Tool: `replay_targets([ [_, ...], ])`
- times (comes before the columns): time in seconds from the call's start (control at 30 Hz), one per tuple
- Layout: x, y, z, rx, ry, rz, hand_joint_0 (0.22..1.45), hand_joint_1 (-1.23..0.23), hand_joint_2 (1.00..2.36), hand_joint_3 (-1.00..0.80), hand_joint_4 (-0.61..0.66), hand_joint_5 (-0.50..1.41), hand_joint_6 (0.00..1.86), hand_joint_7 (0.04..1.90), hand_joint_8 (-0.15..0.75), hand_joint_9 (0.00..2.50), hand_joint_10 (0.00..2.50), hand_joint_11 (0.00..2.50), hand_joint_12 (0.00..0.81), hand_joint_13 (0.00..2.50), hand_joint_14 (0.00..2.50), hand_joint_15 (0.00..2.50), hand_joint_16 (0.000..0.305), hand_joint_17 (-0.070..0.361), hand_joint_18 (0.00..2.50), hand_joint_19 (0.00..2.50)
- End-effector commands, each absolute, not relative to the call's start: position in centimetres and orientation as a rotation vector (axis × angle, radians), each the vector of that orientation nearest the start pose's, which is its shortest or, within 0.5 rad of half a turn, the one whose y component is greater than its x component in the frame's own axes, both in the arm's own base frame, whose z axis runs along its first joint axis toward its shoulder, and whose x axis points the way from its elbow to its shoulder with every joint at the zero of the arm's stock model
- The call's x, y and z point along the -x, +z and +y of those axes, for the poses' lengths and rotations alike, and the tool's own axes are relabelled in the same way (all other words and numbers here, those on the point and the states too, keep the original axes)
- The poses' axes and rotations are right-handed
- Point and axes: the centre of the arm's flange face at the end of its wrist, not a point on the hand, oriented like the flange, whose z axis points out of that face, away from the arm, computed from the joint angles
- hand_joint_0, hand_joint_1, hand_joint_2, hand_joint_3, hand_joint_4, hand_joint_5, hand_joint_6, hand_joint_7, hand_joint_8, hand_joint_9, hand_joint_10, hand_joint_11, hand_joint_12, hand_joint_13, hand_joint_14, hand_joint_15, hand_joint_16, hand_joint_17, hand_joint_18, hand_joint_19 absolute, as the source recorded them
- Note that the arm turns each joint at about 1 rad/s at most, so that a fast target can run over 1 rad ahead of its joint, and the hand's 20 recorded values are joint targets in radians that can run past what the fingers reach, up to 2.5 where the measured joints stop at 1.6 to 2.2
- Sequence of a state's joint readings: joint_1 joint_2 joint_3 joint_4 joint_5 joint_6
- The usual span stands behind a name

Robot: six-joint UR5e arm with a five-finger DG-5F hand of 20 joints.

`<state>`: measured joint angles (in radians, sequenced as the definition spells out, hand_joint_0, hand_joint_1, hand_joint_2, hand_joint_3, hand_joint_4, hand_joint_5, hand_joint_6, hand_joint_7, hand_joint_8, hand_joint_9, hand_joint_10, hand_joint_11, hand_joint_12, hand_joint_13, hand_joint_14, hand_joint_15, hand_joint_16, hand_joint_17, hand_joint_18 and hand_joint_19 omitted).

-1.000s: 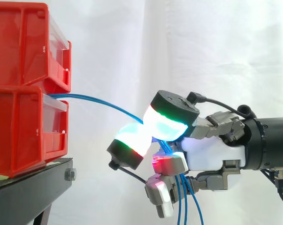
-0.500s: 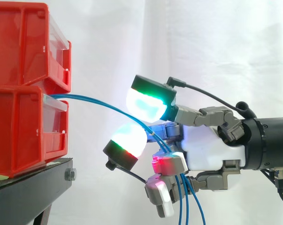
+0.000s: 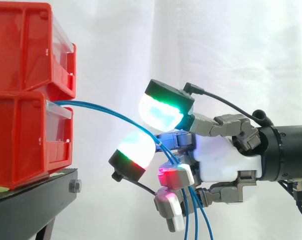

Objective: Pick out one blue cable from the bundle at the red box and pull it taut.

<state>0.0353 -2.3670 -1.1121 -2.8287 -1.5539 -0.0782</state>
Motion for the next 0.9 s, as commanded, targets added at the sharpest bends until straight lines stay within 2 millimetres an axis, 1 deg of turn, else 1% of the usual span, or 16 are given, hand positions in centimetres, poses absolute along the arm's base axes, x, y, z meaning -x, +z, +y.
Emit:
replay_targets([
  [0.0,-77.52,22.78,-10.77,-1.159,1.154,1.277,0.48,-0.49,1.0,-0.5,0.06,-0.16,0.89,0.8,0.264,1.18,0.02,0.86,0.353,1.01,0.02,0.74,0.056,0.127,0.78,0.75],
  [0.1,-77.54,22.78,-10.65,-1.158,1.155,1.278,0.48,-0.49,1.0,-0.5,0.05,-0.16,0.89,0.8,0.263,1.18,0.02,0.87,0.355,1.01,0.02,0.74,0.056,0.127,0.78,0.75],
  [0.2,-77.55,22.81,-10.77,-1.157,1.155,1.275,0.55,-0.47,1.0,-0.5,0.03,-0.15,0.88,0.85,0.245,1.18,0.03,0.88,0.331,0.99,0.03,0.74,0.051,0.115,0.74,0.78],
  [0.23,-77.55,22.81,-10.77,-1.157,1.155,1.275,0.58,-0.47,1.0,-0.45,0.03,-0.15,0.89,0.86,0.239,1.18,0.03,0.89,0.327,0.99,0.03,0.74,0.05,0.113,0.73,0.77],
  [0.27,-77.57,22.81,-10.65,-1.156,1.156,1.276,0.58,-0.47,1.01,-0.44,0.02,-0.15,0.89,0.86,0.242,1.18,0.03,0.89,0.327,0.99,0.03,0.74,0.05,0.113,0.73,0.77],
  [0.37,-77.57,22.82,-10.77,-1.156,1.156,1.274,0.59,-0.5,1.01,-0.34,0.01,-0.15,0.9,0.86,0.243,1.19,0.02,0.9,0.327,0.99,0.03,0.74,0.05,0.112,0.73,0.78],
  [0.43,-77.57,22.81,-10.65,-1.156,1.156,1.276,0.58,-0.53,1.02,-0.24,0.0,-0.15,0.91,0.9,0.251,1.19,0.03,0.89,0.328,0.99,0.03,0.74,0.05,0.113,0.74,0.78],
  [0.53,-77.58,22.82,-10.65,-1.155,1.157,1.275,0.57,-0.56,1.02,-0.17,0.0,-0.15,0.93,0.91,0.252,1.19,0.03,0.91,0.33,0.99,0.03,0.75,0.05,0.113,0.74,0.77],
  [0.67,-77.62,22.9,-10.65,-1.153,1.156,1.274,0.58,-0.6,1.02,-0.14,0.01,-0.15,0.94,0.9,0.265,1.19,0.03,0.89,0.342,1.0,0.03,0.74,0.054,0.121,0.76,0.75],
  [0.73,-77.63,22.91,-10.65,-1.152,1.157,1.273,0.58,-0.66,1.02,-0.11,0.02,-0.15,0.95,0.89,0.261,1.17,0.02,0.9,0.343,0.99,0.03,0.74,0.055,0.123,0.76,0.74],
  [0.77,-77.63,22.91,-10.65,-1.152,1.157,1.273,0.58,-0.66,1.02,-0.1,0.02,-0.15,0.95,0.89,0.259,1.17,0.02,0.89,0.345,0.99,0.02,0.73,0.055,0.123,0.76,0.74],
  [0.8,-77.63,22.91,-10.65,-1.148,1.154,1.275,0.59,-0.7,1.02,-0.1,0.01,-0.16,0.95,0.9,0.248,1.14,0.03,0.9,0.332,0.97,0.03,0.75,0.053,0.119,0.75,0.74],
  [0.83,-77.63,22.91,-10.65,-1.148,1.154,1.275,0.6,-0.7,1.02,-0.11,0.01,-0.16,0.95,0.9,0.249,1.14,0.03,0.9,0.329,0.97,0.03,0.74,0.052,0.118,0.74,0.74],
  [0.87,-77.63,22.91,-10.65,-1.147,1.153,1.276,0.61,-0.72,1.02,-0.12,-0.01,-0.16,0.95,0.94,0.24,1.12,0.03,0.9,0.317,0.96,0.03,0.74,0.05,0.113,0.72,0.74],
])
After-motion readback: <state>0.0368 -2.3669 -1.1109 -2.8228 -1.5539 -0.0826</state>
